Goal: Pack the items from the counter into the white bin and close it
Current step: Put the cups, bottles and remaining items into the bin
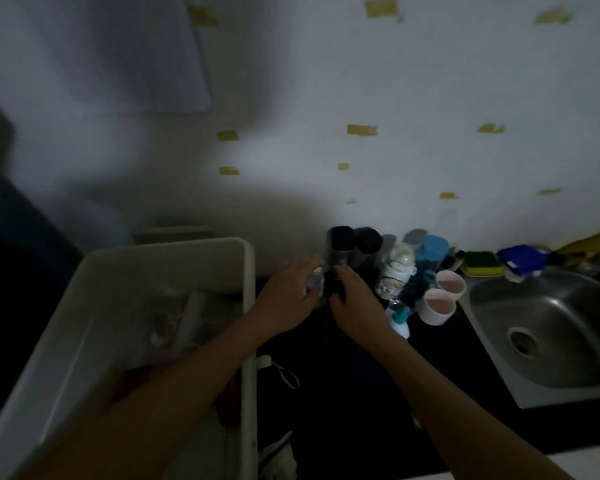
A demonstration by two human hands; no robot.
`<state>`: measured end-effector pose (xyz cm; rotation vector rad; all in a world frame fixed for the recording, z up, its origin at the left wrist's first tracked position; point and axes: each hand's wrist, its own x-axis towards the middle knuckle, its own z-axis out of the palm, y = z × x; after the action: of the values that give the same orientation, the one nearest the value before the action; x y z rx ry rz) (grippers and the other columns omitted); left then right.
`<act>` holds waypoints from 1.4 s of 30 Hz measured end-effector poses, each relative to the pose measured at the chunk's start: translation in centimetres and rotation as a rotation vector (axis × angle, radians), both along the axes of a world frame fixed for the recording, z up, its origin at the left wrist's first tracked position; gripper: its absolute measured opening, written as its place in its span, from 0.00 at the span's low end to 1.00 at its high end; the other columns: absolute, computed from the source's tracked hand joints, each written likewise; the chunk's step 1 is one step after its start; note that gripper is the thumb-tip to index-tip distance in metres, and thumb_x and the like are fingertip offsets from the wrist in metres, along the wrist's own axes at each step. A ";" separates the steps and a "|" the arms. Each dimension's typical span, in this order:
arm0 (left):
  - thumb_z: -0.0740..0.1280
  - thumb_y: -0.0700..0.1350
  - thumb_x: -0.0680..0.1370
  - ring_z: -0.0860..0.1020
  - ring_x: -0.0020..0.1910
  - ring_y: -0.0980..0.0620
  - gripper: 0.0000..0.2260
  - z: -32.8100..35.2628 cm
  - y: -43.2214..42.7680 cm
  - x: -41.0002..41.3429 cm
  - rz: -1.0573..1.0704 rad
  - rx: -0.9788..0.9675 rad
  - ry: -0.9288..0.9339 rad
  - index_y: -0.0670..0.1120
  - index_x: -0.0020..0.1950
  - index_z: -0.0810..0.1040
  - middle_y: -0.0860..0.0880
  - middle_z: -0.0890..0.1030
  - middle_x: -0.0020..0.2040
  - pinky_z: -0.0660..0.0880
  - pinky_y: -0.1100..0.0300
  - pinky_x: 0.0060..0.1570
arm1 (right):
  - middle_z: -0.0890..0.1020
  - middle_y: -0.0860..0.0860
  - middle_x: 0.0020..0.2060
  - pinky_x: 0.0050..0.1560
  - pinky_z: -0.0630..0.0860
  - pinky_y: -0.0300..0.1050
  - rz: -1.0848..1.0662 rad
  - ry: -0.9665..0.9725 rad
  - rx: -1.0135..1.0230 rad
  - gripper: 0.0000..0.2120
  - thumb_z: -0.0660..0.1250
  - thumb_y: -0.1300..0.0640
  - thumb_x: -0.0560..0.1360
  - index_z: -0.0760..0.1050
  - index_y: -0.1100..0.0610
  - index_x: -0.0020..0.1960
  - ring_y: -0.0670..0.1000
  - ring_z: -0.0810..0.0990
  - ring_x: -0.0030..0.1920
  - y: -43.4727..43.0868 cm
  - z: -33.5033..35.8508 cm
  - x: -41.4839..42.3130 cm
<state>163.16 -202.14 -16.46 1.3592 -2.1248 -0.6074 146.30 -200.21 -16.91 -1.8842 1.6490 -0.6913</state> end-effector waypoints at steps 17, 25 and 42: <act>0.65 0.44 0.76 0.73 0.66 0.50 0.19 -3.9 -1.5 -17.8 -0.172 0.149 -0.056 0.47 0.68 0.73 0.49 0.76 0.66 0.68 0.52 0.68 | 0.78 0.52 0.50 0.51 0.74 0.51 -0.151 0.074 0.004 0.09 0.63 0.59 0.76 0.76 0.56 0.55 0.52 0.76 0.50 -1.0 -4.5 -17.3; 0.64 0.47 0.78 0.77 0.56 0.47 0.14 -6.1 -2.8 -22.8 -0.158 0.336 -0.171 0.50 0.64 0.76 0.47 0.79 0.60 0.76 0.51 0.56 | 0.76 0.59 0.58 0.56 0.75 0.53 -0.212 0.104 0.177 0.12 0.62 0.60 0.76 0.74 0.58 0.58 0.59 0.76 0.56 -2.0 -8.7 -22.6; 0.60 0.50 0.80 0.65 0.70 0.40 0.18 -10.9 -7.8 -29.4 -0.387 0.287 -0.958 0.46 0.68 0.72 0.42 0.70 0.69 0.62 0.42 0.68 | 0.61 0.61 0.74 0.67 0.69 0.58 -0.109 0.049 0.397 0.30 0.61 0.63 0.77 0.55 0.59 0.76 0.64 0.68 0.69 -4.9 -14.2 -25.6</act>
<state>133.80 -209.91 -27.38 1.5971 -3.2200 -0.4518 120.68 -205.10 -31.08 -1.5477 1.7774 -0.3280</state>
